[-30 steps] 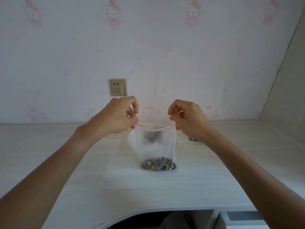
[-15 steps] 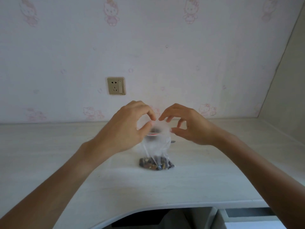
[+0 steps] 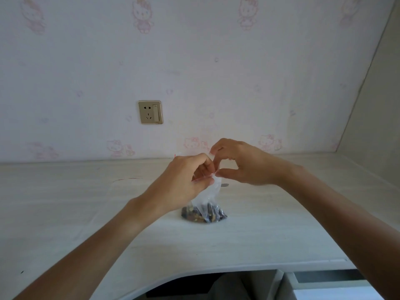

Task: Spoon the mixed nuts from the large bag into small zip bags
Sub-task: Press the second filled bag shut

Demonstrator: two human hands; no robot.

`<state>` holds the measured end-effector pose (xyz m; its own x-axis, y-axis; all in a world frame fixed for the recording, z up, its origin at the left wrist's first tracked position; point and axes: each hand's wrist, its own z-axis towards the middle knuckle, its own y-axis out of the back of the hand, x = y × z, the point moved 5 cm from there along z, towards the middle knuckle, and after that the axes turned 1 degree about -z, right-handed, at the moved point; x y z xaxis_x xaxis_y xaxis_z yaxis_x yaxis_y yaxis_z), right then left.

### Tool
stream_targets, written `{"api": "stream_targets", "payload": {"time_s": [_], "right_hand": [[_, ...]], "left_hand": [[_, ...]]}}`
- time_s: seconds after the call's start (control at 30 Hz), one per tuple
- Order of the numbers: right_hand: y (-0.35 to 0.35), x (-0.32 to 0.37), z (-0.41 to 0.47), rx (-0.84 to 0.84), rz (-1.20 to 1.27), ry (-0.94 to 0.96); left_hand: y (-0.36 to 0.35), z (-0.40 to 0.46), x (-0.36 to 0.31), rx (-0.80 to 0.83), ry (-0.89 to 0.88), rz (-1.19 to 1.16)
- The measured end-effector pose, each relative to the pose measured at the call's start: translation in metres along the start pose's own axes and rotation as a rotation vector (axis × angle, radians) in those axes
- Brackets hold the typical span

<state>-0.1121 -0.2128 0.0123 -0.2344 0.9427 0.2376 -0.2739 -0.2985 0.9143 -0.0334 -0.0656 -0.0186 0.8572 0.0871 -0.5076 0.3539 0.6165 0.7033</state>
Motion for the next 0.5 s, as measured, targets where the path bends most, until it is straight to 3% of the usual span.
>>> {"api": "stream_targets", "payload": {"time_s": [0.23,0.5], "right_hand": [[0.010,-0.003,0.001,0.015,-0.113,-0.014],[0.013,0.009,0.006,0.046,0.070,-0.001]], "left_hand": [[0.013,0.002,0.005,0.044,0.089,-0.002],[0.017,0.003,0.002,0.079,0.103,0.026]]}}
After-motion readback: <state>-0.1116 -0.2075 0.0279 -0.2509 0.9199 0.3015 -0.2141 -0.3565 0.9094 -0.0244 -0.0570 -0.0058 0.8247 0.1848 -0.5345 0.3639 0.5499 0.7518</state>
